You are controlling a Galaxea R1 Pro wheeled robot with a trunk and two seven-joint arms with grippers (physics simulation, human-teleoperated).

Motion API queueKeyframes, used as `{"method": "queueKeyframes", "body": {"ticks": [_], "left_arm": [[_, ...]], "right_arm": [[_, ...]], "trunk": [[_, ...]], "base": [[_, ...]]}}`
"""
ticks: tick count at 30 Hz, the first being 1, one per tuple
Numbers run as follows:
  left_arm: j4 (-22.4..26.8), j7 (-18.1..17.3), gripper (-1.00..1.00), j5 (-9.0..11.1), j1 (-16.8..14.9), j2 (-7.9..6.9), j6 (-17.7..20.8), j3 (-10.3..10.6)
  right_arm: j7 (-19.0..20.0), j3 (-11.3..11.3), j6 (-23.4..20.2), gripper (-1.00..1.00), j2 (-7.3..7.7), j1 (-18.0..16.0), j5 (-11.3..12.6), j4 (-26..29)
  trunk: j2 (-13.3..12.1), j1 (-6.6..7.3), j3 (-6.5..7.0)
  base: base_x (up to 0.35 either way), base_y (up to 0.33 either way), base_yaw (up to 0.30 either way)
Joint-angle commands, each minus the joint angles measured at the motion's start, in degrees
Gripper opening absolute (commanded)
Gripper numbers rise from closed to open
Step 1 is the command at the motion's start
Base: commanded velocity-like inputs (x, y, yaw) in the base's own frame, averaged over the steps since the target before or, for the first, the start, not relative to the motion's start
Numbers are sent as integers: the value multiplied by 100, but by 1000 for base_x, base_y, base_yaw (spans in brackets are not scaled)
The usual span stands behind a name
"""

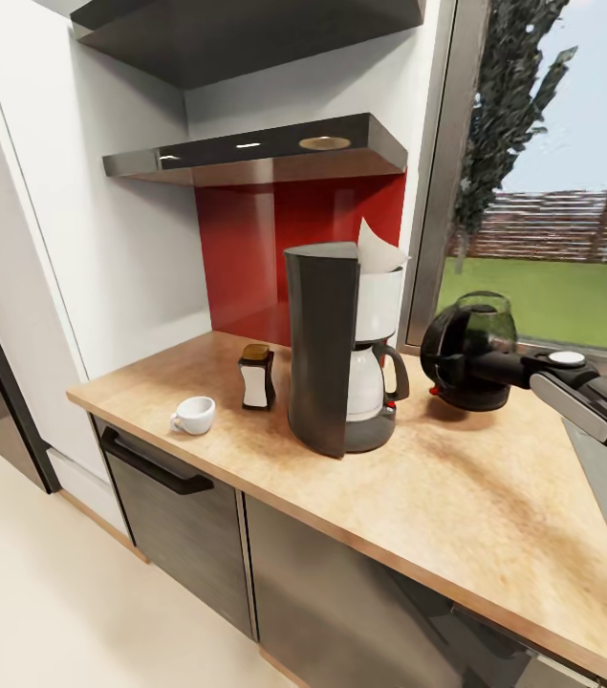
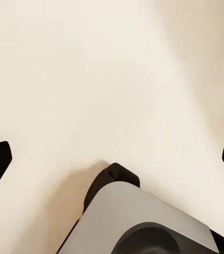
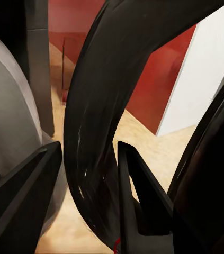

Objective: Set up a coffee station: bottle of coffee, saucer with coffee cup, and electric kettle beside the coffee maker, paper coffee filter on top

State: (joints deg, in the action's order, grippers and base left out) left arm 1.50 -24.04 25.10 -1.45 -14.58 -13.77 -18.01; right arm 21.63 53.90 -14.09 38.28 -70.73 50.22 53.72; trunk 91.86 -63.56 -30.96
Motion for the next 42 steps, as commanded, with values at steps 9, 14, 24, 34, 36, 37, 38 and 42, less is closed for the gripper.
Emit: {"method": "queueKeyframes", "body": {"ticks": [9, 14, 24, 34, 36, 37, 38, 42], "left_arm": [[-10, -31, 100, -18, -3, -1, -12, -45], [-10, -31, 100, -16, -3, -1, -12, -45], [-10, -31, 100, -18, -4, -1, -12, -45], [-10, -31, 100, -18, -3, -1, -12, -45], [-10, -31, 100, -17, -4, -1, -12, -45], [-10, -31, 100, -19, -4, -1, -12, -45], [-10, -31, 100, -18, -5, -1, -12, -45], [-10, -31, 100, -15, -5, -1, -12, -45]], "right_arm": [[-1, 14, -2, -100, 4, -11, 338, -62], [-1, 15, 10, -100, 1, -11, 537, -64], [-5, 15, 6, -100, -13, -13, 568, -64], [-9, 15, 8, -100, -13, -12, 568, -64], [-7, 15, 10, -100, -16, -15, 568, -64], [-7, 15, 11, -100, -16, -13, 568, -64], [-5, 15, 11, -100, -15, -14, 568, -64], [-2, 15, 8, -100, -13, -13, 568, -64]], "trunk": [[4, 0, -6], [4, 0, -6], [84, -43, -42], [244, -131, -114], [244, -131, -114], [244, -131, -114], [244, -131, -114], [325, -175, -150]], "base": [[0, 0, 0], [0, 0, 0], [0, 0, 0], [0, 0, 0], [0, 0, 0], [0, 0, 0], [0, 0, 0], [0, 0, 0]]}}
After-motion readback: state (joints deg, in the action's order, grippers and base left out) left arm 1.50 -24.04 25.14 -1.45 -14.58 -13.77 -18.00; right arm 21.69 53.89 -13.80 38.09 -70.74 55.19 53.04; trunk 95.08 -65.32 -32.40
